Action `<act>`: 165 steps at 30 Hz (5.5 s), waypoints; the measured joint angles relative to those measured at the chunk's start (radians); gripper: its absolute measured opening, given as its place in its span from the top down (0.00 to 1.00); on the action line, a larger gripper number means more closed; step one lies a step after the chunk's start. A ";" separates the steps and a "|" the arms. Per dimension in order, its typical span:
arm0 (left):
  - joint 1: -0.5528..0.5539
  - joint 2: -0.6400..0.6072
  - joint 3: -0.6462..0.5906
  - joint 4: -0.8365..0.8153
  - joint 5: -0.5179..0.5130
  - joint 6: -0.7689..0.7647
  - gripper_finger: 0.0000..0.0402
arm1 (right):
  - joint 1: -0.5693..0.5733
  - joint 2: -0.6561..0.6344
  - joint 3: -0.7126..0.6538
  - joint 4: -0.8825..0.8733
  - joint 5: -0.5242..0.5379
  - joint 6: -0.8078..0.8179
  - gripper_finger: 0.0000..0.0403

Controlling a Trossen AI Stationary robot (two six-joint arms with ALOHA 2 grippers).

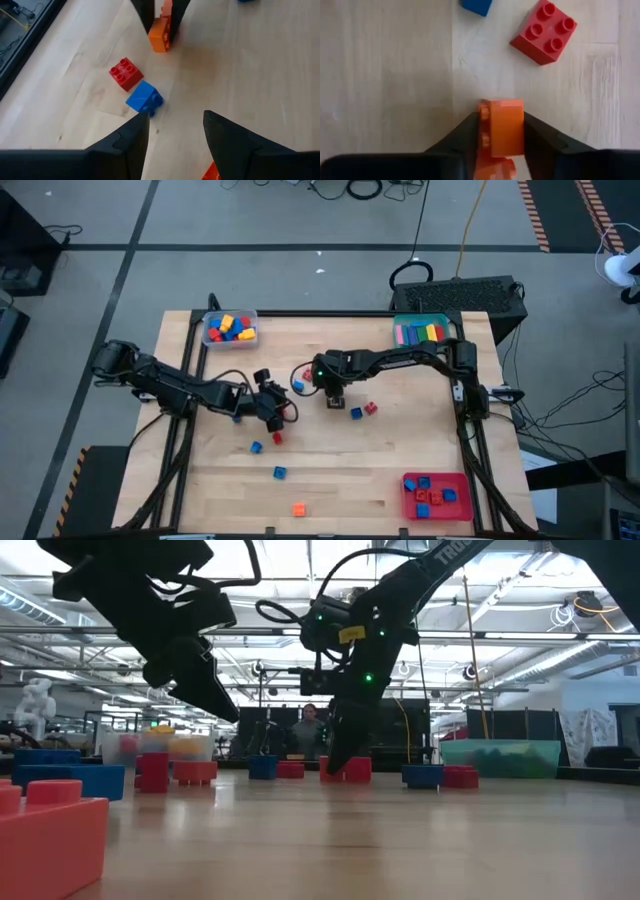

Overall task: Sort blocks by size
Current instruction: Put the small orange game piece into the red bin, then put the small red game piece into the red bin

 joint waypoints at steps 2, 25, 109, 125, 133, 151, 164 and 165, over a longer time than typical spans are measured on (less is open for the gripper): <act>0.006 0.000 0.000 0.000 0.000 0.000 0.53 | 0.001 -0.001 0.000 0.000 -0.001 0.001 0.81; -0.016 0.000 0.000 0.006 0.006 -0.006 0.53 | 0.467 -0.385 0.000 -0.554 -0.005 0.645 0.82; -0.016 0.000 0.000 0.043 0.109 -0.026 0.53 | 0.309 -0.350 -0.347 -0.288 0.171 1.058 0.31; -0.016 0.000 0.000 0.056 0.097 -0.024 0.53 | 0.227 -0.350 -0.462 -0.129 0.126 0.968 0.45; -0.016 0.000 0.000 0.053 0.097 -0.024 0.53 | 0.234 -0.338 -0.487 -0.073 0.105 0.995 0.69; -0.016 0.000 0.000 0.048 0.097 -0.027 0.53 | 0.577 -0.629 -0.491 -0.145 -0.002 1.287 0.69; -0.016 0.000 0.000 0.059 0.084 -0.008 0.53 | 0.998 -0.700 -0.489 -0.134 -0.065 1.734 0.69; -0.015 0.000 0.000 0.059 0.084 -0.008 0.53 | 1.023 -0.700 -0.489 -0.132 -0.071 1.783 0.69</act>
